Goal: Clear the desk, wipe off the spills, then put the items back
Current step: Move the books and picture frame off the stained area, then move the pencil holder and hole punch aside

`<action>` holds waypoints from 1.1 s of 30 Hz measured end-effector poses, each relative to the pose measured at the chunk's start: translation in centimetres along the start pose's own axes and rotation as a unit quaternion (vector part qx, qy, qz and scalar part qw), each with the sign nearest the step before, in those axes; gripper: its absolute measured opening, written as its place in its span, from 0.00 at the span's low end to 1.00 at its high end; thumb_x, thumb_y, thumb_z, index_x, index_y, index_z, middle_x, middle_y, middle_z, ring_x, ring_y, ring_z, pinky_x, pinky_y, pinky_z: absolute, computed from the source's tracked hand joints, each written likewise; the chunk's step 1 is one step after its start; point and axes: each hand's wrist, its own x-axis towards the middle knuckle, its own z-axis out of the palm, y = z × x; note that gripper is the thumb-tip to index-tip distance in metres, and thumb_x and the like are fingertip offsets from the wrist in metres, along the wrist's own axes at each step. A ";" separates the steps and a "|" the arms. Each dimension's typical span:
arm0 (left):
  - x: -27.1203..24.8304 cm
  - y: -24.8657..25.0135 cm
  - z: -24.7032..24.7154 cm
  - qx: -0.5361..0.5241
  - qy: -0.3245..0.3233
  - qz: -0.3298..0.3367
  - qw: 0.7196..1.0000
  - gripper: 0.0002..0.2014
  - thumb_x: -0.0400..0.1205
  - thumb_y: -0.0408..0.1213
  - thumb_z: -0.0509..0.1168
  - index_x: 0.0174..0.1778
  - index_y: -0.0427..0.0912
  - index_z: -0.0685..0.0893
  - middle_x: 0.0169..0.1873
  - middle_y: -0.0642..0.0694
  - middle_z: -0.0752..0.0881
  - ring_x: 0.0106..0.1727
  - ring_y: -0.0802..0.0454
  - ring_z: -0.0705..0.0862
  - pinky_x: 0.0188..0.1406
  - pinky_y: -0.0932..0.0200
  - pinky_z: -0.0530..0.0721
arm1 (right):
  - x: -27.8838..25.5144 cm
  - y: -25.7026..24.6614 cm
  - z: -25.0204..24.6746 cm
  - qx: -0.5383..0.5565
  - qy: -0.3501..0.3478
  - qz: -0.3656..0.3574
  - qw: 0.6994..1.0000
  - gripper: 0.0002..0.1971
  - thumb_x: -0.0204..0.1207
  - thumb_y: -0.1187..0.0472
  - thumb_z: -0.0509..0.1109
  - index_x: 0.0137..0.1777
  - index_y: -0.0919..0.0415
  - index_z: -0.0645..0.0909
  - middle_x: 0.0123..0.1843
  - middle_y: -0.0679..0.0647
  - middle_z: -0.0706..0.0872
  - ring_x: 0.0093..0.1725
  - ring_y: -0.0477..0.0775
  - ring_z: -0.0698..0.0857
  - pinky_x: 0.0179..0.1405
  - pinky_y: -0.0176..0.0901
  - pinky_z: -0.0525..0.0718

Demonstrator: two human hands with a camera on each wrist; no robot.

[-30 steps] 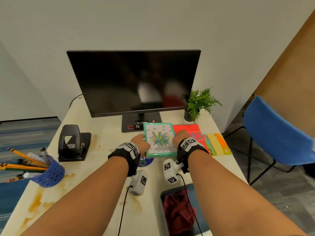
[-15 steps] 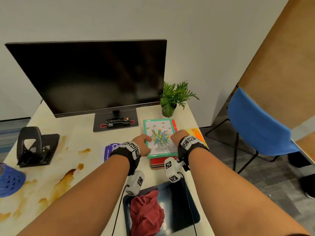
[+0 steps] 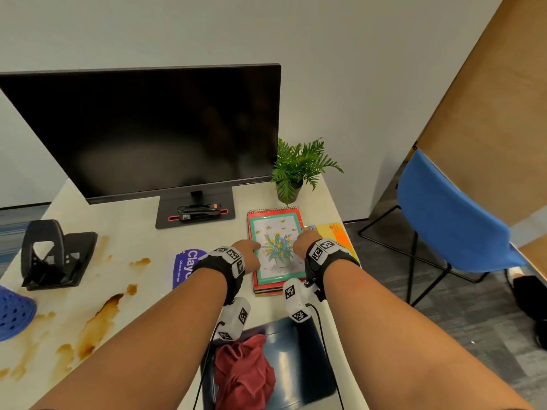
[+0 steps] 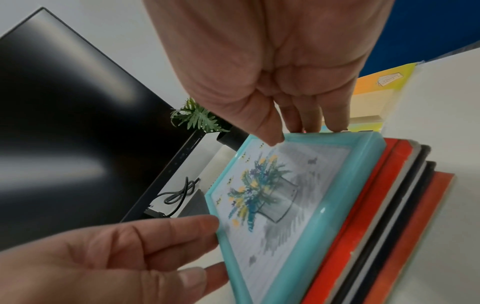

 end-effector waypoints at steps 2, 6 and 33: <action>-0.4 0.0 -0.5 -0.016 0.009 0.007 1.000 0.33 0.81 0.33 0.65 0.82 0.42 0.61 0.79 0.42 0.68 0.75 0.44 0.74 0.71 0.50 0.78 | 0.2 -0.4 0.2 -0.023 0.009 -0.023 0.999 0.17 0.84 0.66 0.58 0.71 0.67 0.75 0.72 0.61 0.77 0.72 0.60 0.77 0.53 0.35 0.79; -1.9 -1.0 -2.1 -0.037 0.045 0.006 0.998 0.32 0.83 0.39 0.65 0.82 0.44 0.61 0.78 0.42 0.71 0.75 0.45 0.74 0.71 0.55 0.74 | -1.0 -2.2 1.0 -0.120 0.001 -0.092 0.988 0.10 0.82 0.64 0.58 0.52 0.66 0.81 0.67 0.62 0.81 0.64 0.61 0.81 0.60 0.43 0.78; -11.4 -27.1 -12.9 -0.137 0.089 -0.143 0.976 0.31 0.84 0.43 0.63 0.83 0.44 0.60 0.79 0.44 0.68 0.76 0.45 0.73 0.74 0.55 0.73 | -11.3 -12.9 24.0 -0.232 -0.079 -0.232 0.942 0.21 0.82 0.64 0.60 0.75 0.63 0.74 0.76 0.58 0.75 0.75 0.60 0.74 0.74 0.45 0.71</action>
